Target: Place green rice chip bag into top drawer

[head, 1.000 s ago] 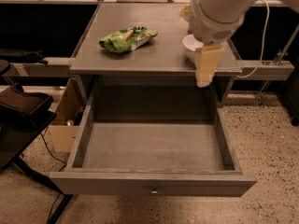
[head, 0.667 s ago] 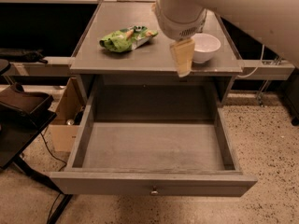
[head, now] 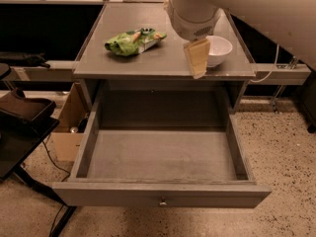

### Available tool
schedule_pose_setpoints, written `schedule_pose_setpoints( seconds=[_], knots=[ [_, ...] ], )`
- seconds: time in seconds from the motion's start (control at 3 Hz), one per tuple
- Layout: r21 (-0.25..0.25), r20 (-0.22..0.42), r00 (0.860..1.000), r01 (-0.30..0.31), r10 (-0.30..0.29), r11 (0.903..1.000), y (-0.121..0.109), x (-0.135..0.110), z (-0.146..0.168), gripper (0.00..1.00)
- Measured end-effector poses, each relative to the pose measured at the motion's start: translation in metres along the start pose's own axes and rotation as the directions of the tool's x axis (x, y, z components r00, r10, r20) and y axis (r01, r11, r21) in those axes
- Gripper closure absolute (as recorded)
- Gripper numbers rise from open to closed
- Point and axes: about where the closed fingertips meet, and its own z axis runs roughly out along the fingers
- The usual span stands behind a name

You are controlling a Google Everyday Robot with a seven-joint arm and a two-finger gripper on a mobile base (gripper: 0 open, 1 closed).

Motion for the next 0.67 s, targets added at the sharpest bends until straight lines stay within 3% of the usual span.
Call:
schedule_pose_setpoints(
  seconds=[0.33,0.67],
  knots=[
    [0.07,0.017,0.996,0.09,-0.092,0.9934,-0.036,-0.013,0.023,0.0],
    [0.185,0.052,0.973,0.21,-0.223,0.96,-0.099,-0.037,0.067,0.0]
  ],
)
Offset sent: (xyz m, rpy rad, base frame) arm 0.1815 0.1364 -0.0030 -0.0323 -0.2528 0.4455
